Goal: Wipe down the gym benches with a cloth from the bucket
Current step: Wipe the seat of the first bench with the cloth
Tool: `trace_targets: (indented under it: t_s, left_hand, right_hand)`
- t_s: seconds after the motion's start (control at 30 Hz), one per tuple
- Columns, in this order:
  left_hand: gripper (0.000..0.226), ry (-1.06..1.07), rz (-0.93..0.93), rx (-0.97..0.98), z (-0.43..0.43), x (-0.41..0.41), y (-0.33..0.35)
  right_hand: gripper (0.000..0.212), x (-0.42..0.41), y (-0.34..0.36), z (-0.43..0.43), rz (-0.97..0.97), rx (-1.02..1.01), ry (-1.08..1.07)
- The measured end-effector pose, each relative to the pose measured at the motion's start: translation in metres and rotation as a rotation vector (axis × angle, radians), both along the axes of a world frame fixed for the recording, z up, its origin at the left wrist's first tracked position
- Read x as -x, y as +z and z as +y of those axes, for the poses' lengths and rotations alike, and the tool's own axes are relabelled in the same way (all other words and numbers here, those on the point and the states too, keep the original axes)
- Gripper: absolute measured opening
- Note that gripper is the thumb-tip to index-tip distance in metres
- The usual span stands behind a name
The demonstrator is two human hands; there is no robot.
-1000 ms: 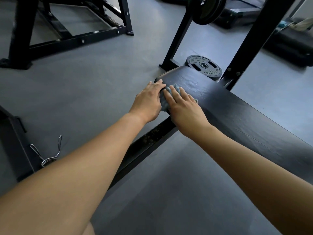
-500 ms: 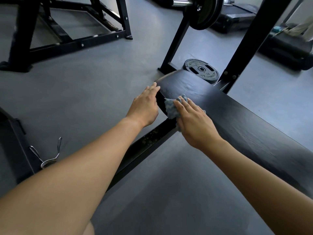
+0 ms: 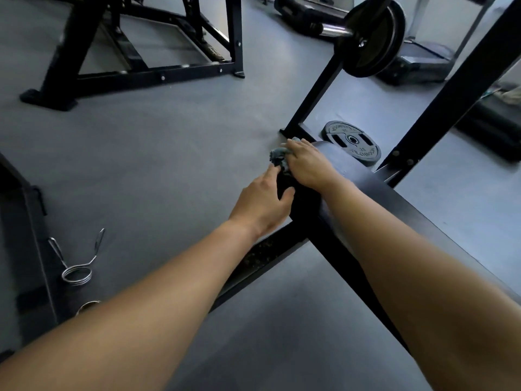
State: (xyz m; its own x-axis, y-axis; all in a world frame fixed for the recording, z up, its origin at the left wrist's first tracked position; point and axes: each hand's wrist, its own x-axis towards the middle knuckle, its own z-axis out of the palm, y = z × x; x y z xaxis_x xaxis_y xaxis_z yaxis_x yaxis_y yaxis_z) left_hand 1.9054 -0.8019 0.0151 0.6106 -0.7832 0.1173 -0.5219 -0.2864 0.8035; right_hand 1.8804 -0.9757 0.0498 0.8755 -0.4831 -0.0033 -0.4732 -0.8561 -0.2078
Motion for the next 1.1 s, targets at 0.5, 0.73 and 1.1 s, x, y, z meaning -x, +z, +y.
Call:
trace_targets:
  t_s: [0.5,0.73,1.1]
  left_hand:
    - [0.081,0.023,0.012,0.008,-0.006,0.007,-0.005]
    - [0.063,0.056,0.04,0.059,-0.012,0.006,-0.01]
    - [0.078,0.025,0.002,0.0,-0.009,0.013,-0.004]
  right_hand:
    - [0.062,-0.003,-0.004,-0.021,0.069,0.081,-0.006]
    - [0.045,0.037,-0.002,0.018,0.001,-0.057,0.227]
    - [0.06,0.01,-0.008,-0.019,0.064,-0.003,-0.014]
